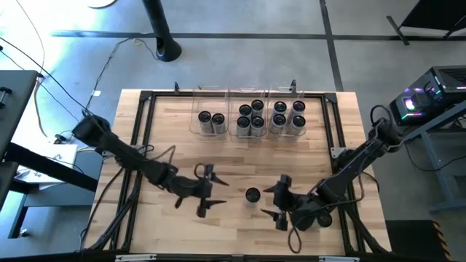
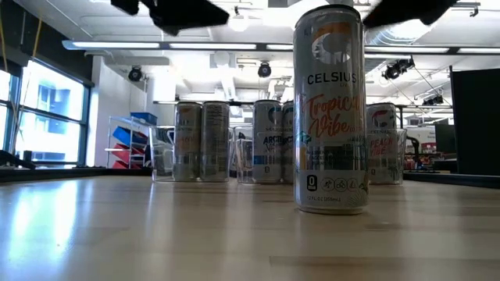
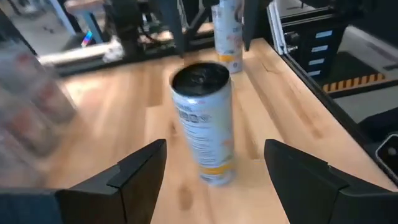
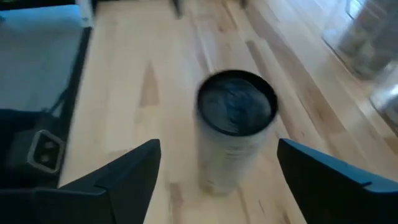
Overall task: Sort soda cans
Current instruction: Put the top white-yellow soda can into the left transparent bin
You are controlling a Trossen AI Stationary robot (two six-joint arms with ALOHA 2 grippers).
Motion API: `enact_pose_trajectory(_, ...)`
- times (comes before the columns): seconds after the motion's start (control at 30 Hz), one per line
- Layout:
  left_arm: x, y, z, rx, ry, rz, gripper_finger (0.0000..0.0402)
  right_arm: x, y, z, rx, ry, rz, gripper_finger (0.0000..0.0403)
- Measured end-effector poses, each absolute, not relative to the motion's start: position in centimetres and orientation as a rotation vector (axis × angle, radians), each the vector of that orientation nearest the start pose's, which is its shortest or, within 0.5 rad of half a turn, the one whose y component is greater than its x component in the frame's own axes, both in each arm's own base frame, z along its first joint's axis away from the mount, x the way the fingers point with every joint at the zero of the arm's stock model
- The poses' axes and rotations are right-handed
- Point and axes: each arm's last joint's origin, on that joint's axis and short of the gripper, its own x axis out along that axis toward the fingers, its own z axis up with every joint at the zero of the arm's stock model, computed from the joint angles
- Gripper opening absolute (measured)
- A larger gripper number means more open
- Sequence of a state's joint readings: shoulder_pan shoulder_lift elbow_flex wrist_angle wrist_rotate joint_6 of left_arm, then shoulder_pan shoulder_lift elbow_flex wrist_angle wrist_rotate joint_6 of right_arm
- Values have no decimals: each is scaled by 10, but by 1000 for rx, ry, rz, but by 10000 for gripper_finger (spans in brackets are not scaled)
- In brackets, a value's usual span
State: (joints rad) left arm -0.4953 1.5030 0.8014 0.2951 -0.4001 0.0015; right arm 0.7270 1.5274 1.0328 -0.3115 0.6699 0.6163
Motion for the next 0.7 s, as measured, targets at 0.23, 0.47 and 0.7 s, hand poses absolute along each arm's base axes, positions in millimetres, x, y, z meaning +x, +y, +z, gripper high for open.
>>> enact_pose_trajectory(0.23,304,-143,185,66,374,-62,286,262,187,220,87,661,-197,321)
enact_pose_trajectory(0.47,318,-140,176,-7,302,-70,315,275,178,209,84,684,-237,321)
enact_pose_trajectory(0.7,325,-137,173,-49,245,-59,317,285,178,210,61,637,-186,321)
